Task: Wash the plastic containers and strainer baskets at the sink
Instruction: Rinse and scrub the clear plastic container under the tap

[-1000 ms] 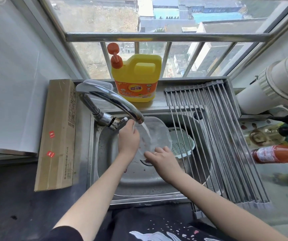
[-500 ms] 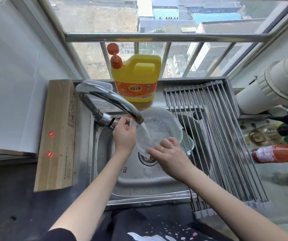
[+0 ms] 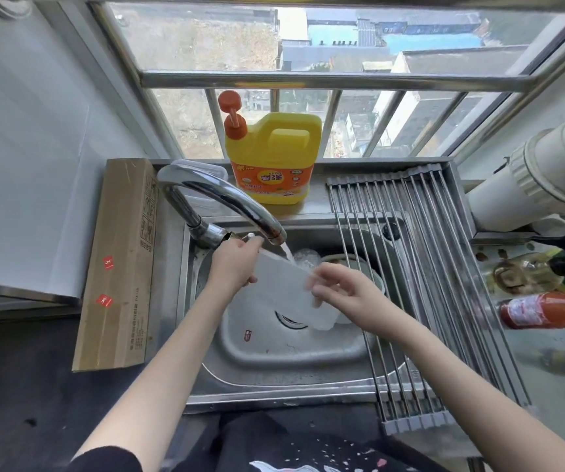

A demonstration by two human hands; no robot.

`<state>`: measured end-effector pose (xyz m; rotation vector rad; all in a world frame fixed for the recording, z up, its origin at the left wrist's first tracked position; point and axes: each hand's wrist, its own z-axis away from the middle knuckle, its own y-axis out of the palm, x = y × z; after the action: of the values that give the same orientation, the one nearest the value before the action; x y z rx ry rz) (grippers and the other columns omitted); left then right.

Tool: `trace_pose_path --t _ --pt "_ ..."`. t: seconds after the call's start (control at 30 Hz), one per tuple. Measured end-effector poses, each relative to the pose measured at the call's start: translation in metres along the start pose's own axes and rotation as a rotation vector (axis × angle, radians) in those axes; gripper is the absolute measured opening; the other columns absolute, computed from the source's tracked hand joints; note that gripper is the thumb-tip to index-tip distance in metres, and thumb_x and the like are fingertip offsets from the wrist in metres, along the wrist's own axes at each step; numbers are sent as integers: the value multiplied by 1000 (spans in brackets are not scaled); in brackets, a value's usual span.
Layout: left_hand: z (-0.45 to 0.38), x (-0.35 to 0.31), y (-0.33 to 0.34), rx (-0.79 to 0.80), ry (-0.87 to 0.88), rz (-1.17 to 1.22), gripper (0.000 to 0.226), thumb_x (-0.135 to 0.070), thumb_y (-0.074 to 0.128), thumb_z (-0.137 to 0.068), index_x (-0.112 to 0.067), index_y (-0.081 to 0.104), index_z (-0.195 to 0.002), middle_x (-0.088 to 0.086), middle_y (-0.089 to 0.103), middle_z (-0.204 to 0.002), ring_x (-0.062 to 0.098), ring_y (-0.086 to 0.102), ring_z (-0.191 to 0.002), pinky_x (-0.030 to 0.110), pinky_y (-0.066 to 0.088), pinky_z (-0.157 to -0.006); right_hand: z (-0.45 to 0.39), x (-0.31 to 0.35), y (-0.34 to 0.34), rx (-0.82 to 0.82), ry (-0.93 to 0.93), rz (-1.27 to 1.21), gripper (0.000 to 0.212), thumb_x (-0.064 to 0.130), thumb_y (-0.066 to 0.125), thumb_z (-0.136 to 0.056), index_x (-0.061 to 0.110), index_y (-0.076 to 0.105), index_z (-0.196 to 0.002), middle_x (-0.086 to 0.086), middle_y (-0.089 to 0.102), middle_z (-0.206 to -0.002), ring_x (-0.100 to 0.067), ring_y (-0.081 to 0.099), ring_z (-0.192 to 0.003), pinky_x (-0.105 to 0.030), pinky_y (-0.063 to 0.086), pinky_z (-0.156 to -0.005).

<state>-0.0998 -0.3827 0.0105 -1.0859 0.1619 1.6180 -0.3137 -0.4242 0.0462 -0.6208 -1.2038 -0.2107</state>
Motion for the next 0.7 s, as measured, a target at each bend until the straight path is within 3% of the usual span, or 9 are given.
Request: trace_pose_path --t 0.1,0.2,0.3,0.37,0.43,0.5,0.6,0.7 --pt "-11 14 -15 -5 -35 30 41 -36 43 -92 -8 66 -72 4 48 -55 17 41 -45 24 31 -48 2 -13 15 -97 97 -404 11 12 55 -94 10 64 -100 -1 62 -78 -9 58 -77 -18 44 -77" --pt "-19 30 -21 1 -50 -63 38 -39 44 -92 -14 61 -68 -1 43 -57 15 37 -54 29 32 -60 -4 -27 28 -188 242 -714 16 18 57 -93 9 65 -103 -7 63 -90 -17 56 -84 -28 43 -75" --pt "-21 42 -15 174 -146 42 35 -47 43 -92 -18 57 -80 3 51 -72 15 45 -61 26 39 -60 -15 -37 29 -254 360 -935 19 15 48 -96 9 65 -104 -4 67 -92 -17 58 -84 -28 47 -75" --pt "-20 48 -11 310 -200 136 46 -58 36 -91 -22 63 -101 3 65 -97 18 59 -88 31 44 -83 -24 -41 26 -267 399 -1049 24 12 44 -98 8 64 -109 -6 69 -97 -18 62 -88 -33 48 -83" --pt "-21 54 -6 472 -249 345 56 -59 26 -94 -24 63 -118 3 68 -112 21 60 -105 36 45 -92 -34 -44 21 -254 441 -1089 29 11 40 -99 6 61 -117 -7 70 -102 -19 64 -92 -39 48 -87" --pt "-19 55 -2 523 -297 521 56 -53 23 -98 -20 63 -118 5 69 -108 23 63 -100 34 51 -81 -41 -50 18 -237 481 -1104 33 14 37 -100 4 57 -125 -7 69 -102 -20 64 -92 -40 49 -85" --pt "-19 57 3 483 -274 676 50 -46 31 -99 -12 61 -121 7 69 -106 22 67 -93 33 54 -78 -50 -58 18 -253 549 -1029 33 19 41 -100 9 56 -127 -7 67 -103 -20 62 -91 -40 50 -84" --pt "-18 59 11 322 -293 748 47 -44 41 -97 -7 63 -115 11 71 -98 22 69 -82 34 57 -74 -60 -61 24 -355 639 -803 43 35 49 -94 20 50 -134 -7 60 -123 -21 57 -105 -36 50 -85"
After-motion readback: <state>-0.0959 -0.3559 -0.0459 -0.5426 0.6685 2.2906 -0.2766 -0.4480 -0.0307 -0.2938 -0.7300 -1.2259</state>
